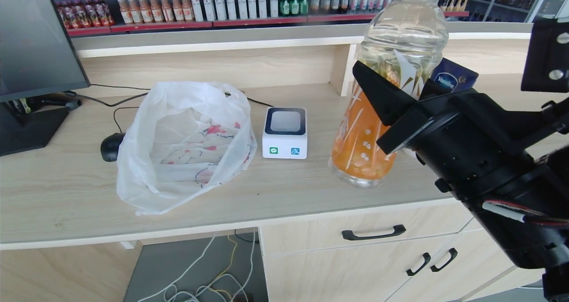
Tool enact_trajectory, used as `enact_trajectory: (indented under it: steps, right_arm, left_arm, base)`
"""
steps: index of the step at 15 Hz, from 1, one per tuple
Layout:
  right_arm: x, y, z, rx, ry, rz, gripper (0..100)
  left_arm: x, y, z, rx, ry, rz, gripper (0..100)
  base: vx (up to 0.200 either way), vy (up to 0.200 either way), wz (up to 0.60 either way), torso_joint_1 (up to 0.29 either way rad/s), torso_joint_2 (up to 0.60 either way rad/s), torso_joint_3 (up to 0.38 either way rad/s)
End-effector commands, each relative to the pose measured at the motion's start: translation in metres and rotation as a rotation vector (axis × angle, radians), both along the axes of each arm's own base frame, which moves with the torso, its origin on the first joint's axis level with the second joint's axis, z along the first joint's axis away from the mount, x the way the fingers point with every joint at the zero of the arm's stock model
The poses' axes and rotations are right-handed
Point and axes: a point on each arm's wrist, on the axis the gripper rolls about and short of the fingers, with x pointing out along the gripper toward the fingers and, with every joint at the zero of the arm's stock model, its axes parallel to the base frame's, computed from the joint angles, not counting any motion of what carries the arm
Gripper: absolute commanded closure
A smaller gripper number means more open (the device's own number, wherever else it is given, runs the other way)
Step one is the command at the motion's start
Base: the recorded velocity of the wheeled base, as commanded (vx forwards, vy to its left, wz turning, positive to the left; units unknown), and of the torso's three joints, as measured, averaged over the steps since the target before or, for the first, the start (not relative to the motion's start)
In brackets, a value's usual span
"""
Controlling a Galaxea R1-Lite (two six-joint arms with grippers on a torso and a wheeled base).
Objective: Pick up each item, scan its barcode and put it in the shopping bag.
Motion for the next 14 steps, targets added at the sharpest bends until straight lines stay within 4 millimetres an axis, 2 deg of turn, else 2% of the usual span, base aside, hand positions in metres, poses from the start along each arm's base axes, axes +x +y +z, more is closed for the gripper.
enact_trajectory:
  steps: [1,4,7,12,14]
  right_arm:
    - [0.001,0.000,0.000,-0.002,0.001,-0.003,100]
    - [0.001,0.001,0.004,0.012,-0.008,0.000,100]
    - [0.006,0.002,0.008,0.054,0.006,0.015,100]
    - [0.039,0.001,0.017,0.082,0.072,-0.021,100]
    - [0.054,-0.001,0.013,0.114,0.131,-0.024,100]
  left_arm:
    - [0.000,0.000,0.000,0.000,0.000,0.000,0]
    - [0.000,0.000,0.000,-0.002,0.000,0.002,0]
    - [0.000,0.000,0.000,0.000,0.000,0.000,0]
    - [0.000,0.000,0.000,0.000,-0.002,0.000,0]
    - [0.000,0.000,0.000,0.000,-0.002,0.002,0]
  base:
    - [0.000,0.200,0.00,-0.007,0.00,0.002]
    - [0.000,0.200,0.00,0.007,0.00,0.004]
    - [0.000,0.000,0.00,0.000,0.00,0.000]
    - [0.000,0.000,0.00,0.000,0.00,0.000]
    - [0.000,0.000,0.00,0.000,0.00,0.000]
